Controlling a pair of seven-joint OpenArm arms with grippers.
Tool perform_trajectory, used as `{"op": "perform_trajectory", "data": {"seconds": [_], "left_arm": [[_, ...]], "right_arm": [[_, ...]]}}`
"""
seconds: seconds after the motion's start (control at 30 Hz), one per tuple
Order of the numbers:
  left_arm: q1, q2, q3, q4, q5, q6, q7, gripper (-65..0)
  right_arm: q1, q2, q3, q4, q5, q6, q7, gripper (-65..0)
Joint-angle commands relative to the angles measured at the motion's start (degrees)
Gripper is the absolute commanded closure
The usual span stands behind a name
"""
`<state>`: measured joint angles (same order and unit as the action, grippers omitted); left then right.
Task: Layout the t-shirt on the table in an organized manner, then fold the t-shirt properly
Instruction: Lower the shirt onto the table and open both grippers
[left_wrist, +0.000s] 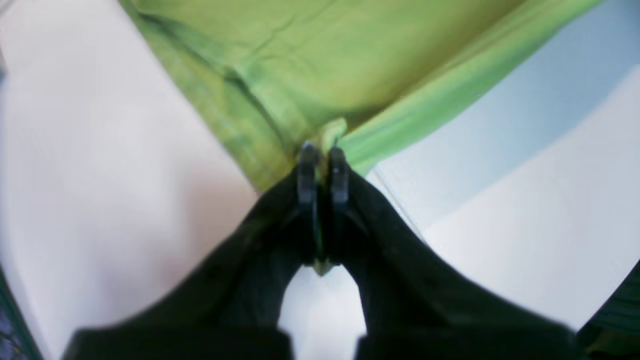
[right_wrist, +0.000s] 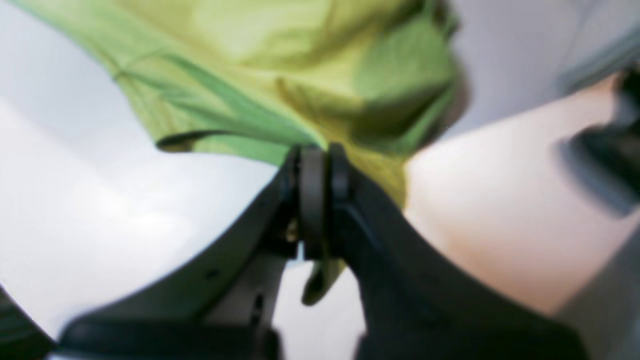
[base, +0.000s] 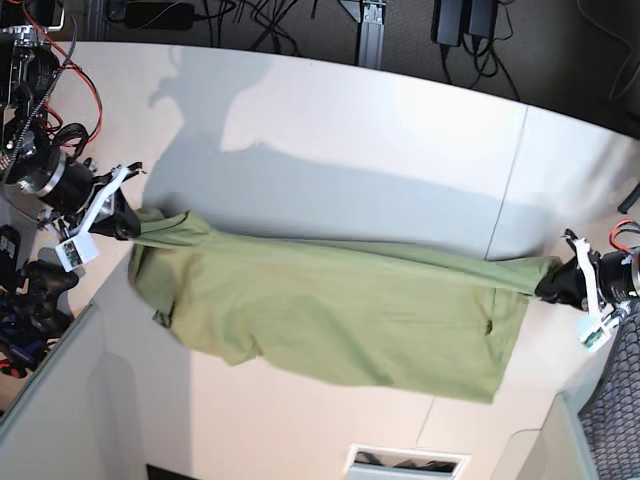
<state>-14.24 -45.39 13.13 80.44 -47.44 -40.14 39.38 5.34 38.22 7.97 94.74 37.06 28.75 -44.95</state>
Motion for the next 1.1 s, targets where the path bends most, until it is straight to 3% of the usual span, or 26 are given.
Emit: {"op": "perform_trajectory", "data": {"seconds": [0.0, 0.23, 0.4, 0.5, 0.57, 0.73, 0.97, 1.07], "left_arm": [[-0.4, -1.5, -0.8, 0.8, -0.4, 0.1, -0.9, 0.0], [3.8, -1.4, -0.8, 0.8, 1.0, 0.1, -1.0, 0.0], [5.9, -1.5, -0.8, 0.8, 1.1, 0.1, -0.9, -15.2], [8.3, -1.5, -0.8, 0.8, 1.1, 0.1, -0.1, -20.2], [9.5, -1.5, -0.8, 0.8, 1.1, 0.1, -0.1, -20.5], [9.8, -1.5, -2.2, 0.8, 0.1, 0.1, -0.1, -20.5], [9.8, -1.5, -13.1, 4.3, -3.7, 0.1, 2.2, -20.5], [9.9, -1.7, -14.6, 6.8, -5.8, 0.1, 4.7, -24.4]], "right_arm": [[-0.3, 1.2, 2.2, 1.1, 0.5, -0.4, 1.6, 0.0], [-9.4, -1.7, 4.6, 0.9, -0.3, -0.5, 1.4, 0.0], [-11.5, -4.0, 4.6, 0.6, -2.6, -0.5, 0.9, 0.0], [-13.7, -4.9, 4.6, 0.6, -2.6, -0.5, 1.0, -19.9], [-14.3, -5.0, 4.6, 0.6, -2.6, -0.5, 1.2, -28.8], [-14.3, -5.1, 7.8, 1.9, -1.0, -0.5, 1.2, -29.7], [-14.3, -4.8, 16.0, 9.0, -0.2, -0.5, 1.2, -29.7], [-14.4, -4.7, 16.3, 9.0, -1.1, -0.4, 0.9, -29.7]]}}
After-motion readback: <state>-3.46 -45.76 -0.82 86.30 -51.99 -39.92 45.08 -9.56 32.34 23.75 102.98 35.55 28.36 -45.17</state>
